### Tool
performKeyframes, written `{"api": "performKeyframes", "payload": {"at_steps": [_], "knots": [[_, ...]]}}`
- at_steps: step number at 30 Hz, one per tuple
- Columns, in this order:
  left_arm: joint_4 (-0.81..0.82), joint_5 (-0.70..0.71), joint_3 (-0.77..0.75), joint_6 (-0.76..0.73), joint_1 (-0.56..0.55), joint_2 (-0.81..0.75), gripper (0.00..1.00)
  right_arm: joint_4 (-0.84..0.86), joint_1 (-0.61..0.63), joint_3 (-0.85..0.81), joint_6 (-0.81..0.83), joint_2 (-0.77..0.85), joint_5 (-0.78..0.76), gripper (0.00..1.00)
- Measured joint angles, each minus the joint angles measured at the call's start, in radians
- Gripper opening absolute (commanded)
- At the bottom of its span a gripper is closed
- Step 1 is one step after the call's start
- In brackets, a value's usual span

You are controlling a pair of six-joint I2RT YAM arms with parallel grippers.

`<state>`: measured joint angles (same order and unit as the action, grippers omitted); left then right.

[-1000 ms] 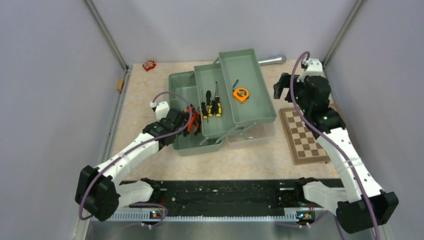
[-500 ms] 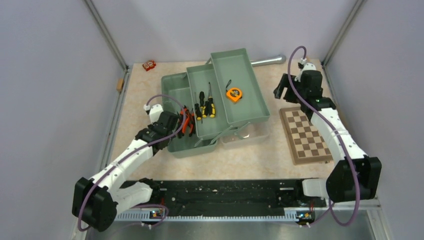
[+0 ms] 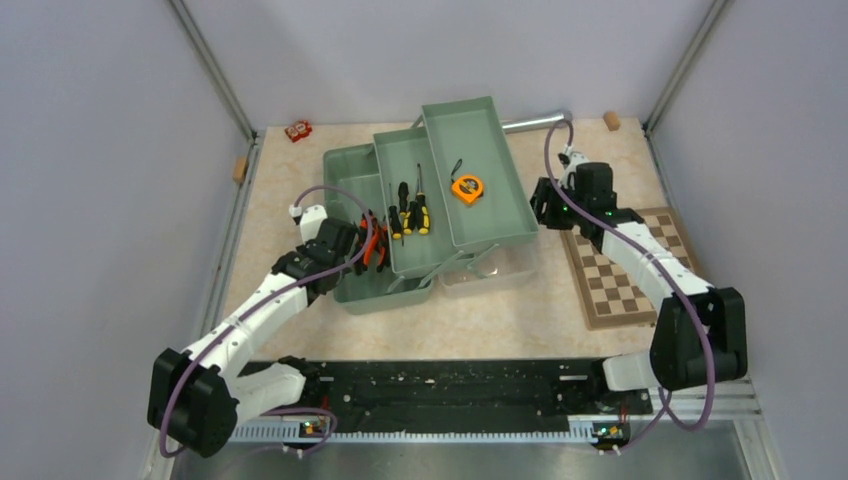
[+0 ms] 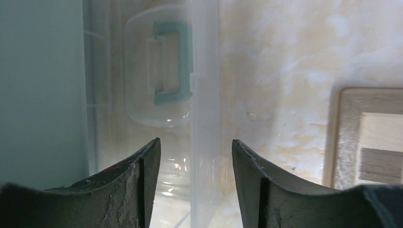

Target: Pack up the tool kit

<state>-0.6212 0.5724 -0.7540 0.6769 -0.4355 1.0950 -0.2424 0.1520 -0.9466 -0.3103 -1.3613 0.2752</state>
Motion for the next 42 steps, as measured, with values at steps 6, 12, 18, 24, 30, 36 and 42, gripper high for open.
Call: {"api": "performKeyframes", "payload": {"at_steps": [6,12,18,24,30,36,42], "knots": [[0.003,-0.011,0.003,0.000,0.004,-0.008,0.01,0.030,0.049,0.044,0.000,-0.063,-0.011,0.49],[0.017,-0.020,0.015,-0.004,0.009,-0.019,0.01,0.035,0.059,0.067,0.004,-0.074,-0.053,0.43],[0.024,-0.034,0.016,-0.024,0.011,-0.020,0.01,0.036,0.098,0.067,0.021,-0.095,-0.092,0.37],[0.031,-0.057,0.019,-0.037,0.018,-0.027,0.02,0.027,0.124,0.067,0.040,-0.099,-0.159,0.24],[0.045,-0.085,0.030,-0.055,0.022,-0.045,0.02,0.005,0.153,0.045,0.059,-0.098,-0.200,0.00],[0.084,-0.164,0.052,-0.071,0.020,-0.076,0.03,-0.067,0.183,-0.012,0.086,-0.096,-0.295,0.00],[0.106,-0.188,0.053,-0.063,-0.020,-0.072,0.03,-0.148,0.200,-0.056,0.128,-0.049,-0.390,0.00]]}}
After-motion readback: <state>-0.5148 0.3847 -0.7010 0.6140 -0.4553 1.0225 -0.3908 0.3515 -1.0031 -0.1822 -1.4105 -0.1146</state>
